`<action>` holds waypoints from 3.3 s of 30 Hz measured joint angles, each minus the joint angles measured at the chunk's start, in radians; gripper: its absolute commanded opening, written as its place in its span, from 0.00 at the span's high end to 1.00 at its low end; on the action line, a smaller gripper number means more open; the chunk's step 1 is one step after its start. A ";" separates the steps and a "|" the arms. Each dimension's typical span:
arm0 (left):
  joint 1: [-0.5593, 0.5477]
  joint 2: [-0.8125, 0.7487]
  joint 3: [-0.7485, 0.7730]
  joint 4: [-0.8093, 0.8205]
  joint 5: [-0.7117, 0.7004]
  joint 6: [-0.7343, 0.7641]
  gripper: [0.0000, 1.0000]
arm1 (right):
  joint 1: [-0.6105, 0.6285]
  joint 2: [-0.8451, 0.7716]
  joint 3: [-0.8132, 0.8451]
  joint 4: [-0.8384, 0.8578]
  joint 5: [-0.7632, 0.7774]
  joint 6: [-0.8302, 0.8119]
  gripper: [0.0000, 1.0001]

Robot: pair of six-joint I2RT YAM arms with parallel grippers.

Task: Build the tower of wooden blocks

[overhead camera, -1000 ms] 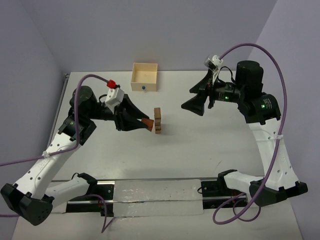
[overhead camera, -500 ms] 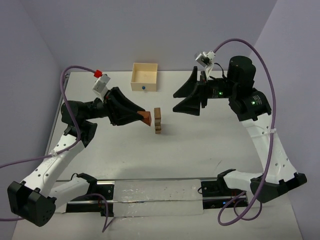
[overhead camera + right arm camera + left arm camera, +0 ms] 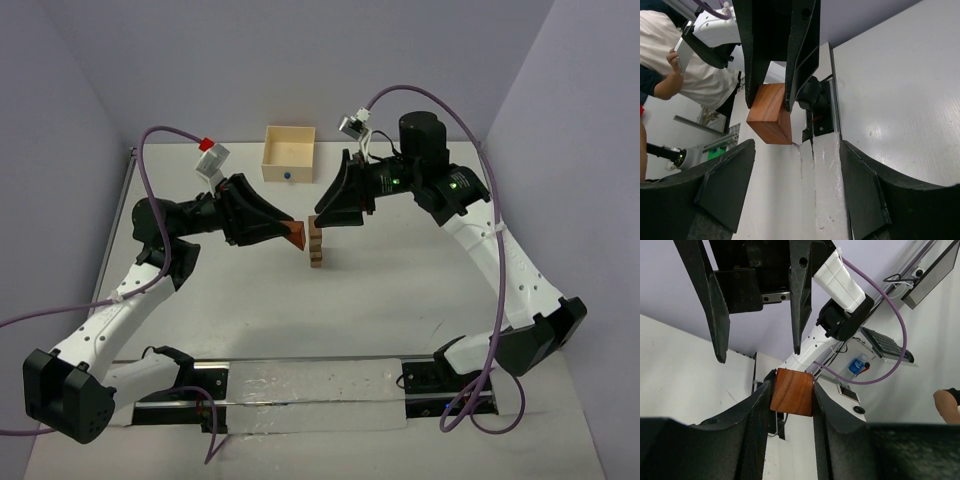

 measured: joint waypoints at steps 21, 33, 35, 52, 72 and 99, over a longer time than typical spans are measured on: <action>0.007 0.043 -0.012 0.021 -0.004 -0.055 1.00 | 0.126 0.021 0.083 -0.115 0.089 -0.167 0.30; 0.007 0.054 -0.012 0.021 -0.003 -0.057 1.00 | 0.140 0.039 0.099 -0.140 0.160 -0.192 0.43; 0.007 0.056 -0.012 0.021 -0.003 -0.057 1.00 | 0.142 0.040 0.102 -0.140 0.170 -0.191 0.45; 0.028 0.057 -0.012 -0.037 -0.009 -0.035 0.01 | 0.175 0.045 0.117 -0.166 0.305 -0.207 1.00; 0.298 -0.098 0.068 -0.824 -0.441 0.292 0.01 | 0.298 0.094 0.048 -0.274 1.214 0.133 1.00; 0.277 -0.188 -0.012 -1.031 -0.793 0.656 0.01 | 0.335 0.409 0.216 -0.403 1.515 0.311 1.00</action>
